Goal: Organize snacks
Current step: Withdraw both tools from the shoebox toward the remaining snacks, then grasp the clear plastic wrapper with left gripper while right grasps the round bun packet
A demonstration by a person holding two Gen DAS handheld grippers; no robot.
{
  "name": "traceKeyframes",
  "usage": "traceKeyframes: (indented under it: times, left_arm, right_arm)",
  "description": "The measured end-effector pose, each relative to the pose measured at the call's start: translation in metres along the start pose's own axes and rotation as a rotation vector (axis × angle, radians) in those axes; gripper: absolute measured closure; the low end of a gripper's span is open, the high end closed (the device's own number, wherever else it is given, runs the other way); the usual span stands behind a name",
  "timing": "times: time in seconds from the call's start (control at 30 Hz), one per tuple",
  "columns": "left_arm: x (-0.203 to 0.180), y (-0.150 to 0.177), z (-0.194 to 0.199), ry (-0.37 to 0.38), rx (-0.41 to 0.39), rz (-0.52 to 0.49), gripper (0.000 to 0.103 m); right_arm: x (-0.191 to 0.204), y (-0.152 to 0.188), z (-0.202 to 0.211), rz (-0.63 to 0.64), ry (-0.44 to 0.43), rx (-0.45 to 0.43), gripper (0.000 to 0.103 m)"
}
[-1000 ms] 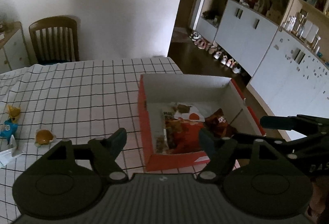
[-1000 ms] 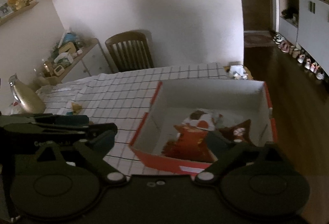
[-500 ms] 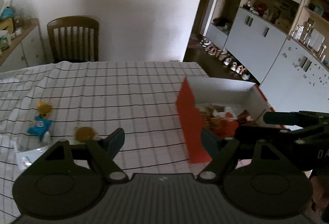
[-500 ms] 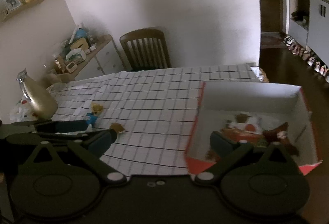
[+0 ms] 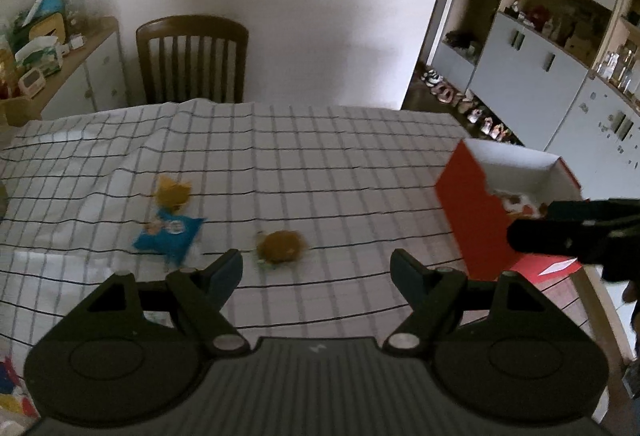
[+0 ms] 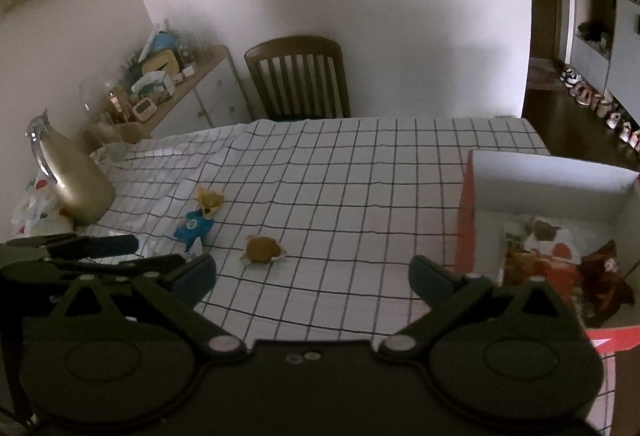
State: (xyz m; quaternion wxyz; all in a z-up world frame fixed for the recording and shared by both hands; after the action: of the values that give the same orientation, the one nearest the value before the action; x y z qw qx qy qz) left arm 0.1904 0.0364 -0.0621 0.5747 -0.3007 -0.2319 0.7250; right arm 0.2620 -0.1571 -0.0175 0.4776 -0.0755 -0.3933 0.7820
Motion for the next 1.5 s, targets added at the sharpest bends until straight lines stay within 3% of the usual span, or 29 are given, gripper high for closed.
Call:
traceKeyframes:
  times: [0.27, 0.47, 0.77, 1.03, 1.1, 1.27, 1.5]
  left_arm:
    - [0.046, 0.008, -0.008, 0.010, 0.018, -0.081, 0.022]
    - [0.064, 0.019, -0.010, 0.072, 0.037, -0.245, 0.022]
    - [0.105, 0.038, -0.037, 0.096, 0.129, -0.413, 0.022]
    - [0.123, 0.042, -0.071, 0.115, 0.195, -0.529, 0.022]
    - [0.126, 0.042, -0.080, 0.117, 0.210, -0.550, 0.022]
    - [0.133, 0.041, -0.102, 0.129, 0.240, -0.547, 0.022]
    - [0.135, 0.041, -0.121, 0.172, 0.271, -0.546, 0.022]
  right_arm:
    - [0.022, -0.003, -0.035, -0.019, 0.004, 0.041, 0.001]
    - [0.038, -0.005, -0.067, 0.018, -0.021, 0.086, 0.003]
    - [0.067, 0.000, -0.116, 0.193, -0.054, 0.194, 0.008]
    - [0.090, 0.005, -0.164, 0.423, -0.082, 0.295, 0.016]
    - [0.096, 0.007, -0.175, 0.473, -0.094, 0.330, 0.022]
    - [0.109, 0.009, -0.204, 0.618, -0.100, 0.368, 0.026]
    - [0.108, 0.003, -0.237, 0.650, -0.128, 0.413, 0.030]
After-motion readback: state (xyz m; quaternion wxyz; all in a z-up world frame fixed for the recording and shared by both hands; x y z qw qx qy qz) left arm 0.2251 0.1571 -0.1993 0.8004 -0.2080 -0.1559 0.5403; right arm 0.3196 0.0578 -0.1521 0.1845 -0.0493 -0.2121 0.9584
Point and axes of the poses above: each gripper's, at about its wrist camera, not at the fingertips, and z roughly against the way its jaws point, x to its left, y to its underside, the point moved 6 cm from there along -z, roughly the way its jaws point, and after that the axes turned 1 degree about z, right-handed, at the moved point
